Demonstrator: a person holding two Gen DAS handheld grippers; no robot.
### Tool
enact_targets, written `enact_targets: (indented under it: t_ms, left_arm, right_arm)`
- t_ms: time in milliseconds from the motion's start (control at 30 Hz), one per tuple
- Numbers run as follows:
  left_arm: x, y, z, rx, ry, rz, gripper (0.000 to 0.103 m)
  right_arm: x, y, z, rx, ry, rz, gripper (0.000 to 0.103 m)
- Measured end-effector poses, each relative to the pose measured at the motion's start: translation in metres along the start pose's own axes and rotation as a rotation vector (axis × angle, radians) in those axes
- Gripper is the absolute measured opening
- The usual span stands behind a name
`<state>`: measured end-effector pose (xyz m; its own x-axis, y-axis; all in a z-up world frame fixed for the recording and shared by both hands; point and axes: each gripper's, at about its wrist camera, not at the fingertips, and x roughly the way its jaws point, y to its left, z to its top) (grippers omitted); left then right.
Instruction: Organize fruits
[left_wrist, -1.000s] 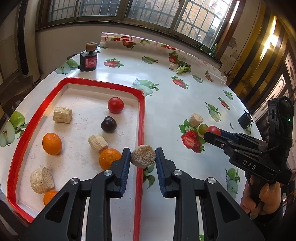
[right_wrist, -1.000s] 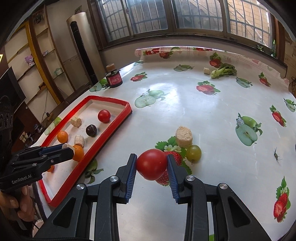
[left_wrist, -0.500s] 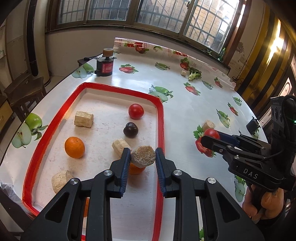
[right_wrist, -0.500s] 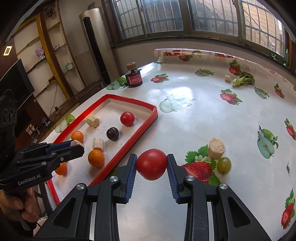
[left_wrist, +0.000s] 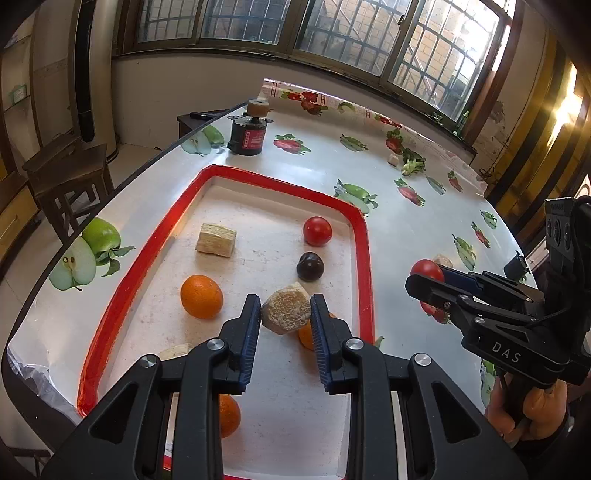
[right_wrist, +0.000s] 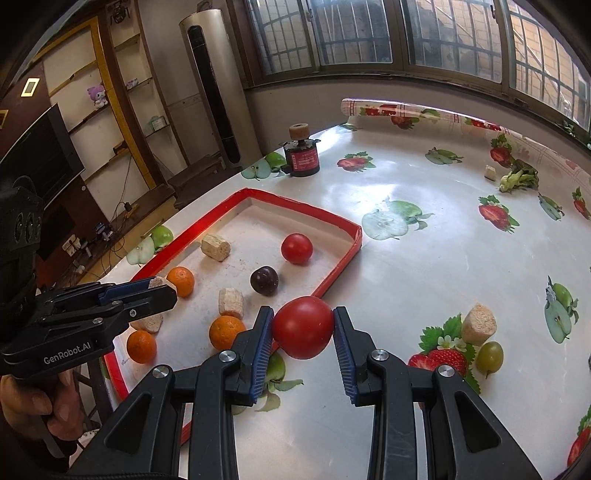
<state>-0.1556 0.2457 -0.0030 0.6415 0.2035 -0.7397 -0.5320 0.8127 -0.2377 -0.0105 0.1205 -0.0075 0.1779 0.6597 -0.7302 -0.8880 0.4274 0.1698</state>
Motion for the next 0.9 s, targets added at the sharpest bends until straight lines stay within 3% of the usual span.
enact_targets:
  t_ms: [300,900]
  left_arm:
    - [0.001,0.017,0.001,-0.035,0.007,0.004,0.025]
    - [0.024,0.007,-0.015,-0.036,0.076,-0.014,0.025]
  right_arm:
    - [0.013,0.011,0.009,-0.020,0.011,0.021,0.033]
    - [0.055,0.010,0.031,-0.018,0.048,0.040,0.033]
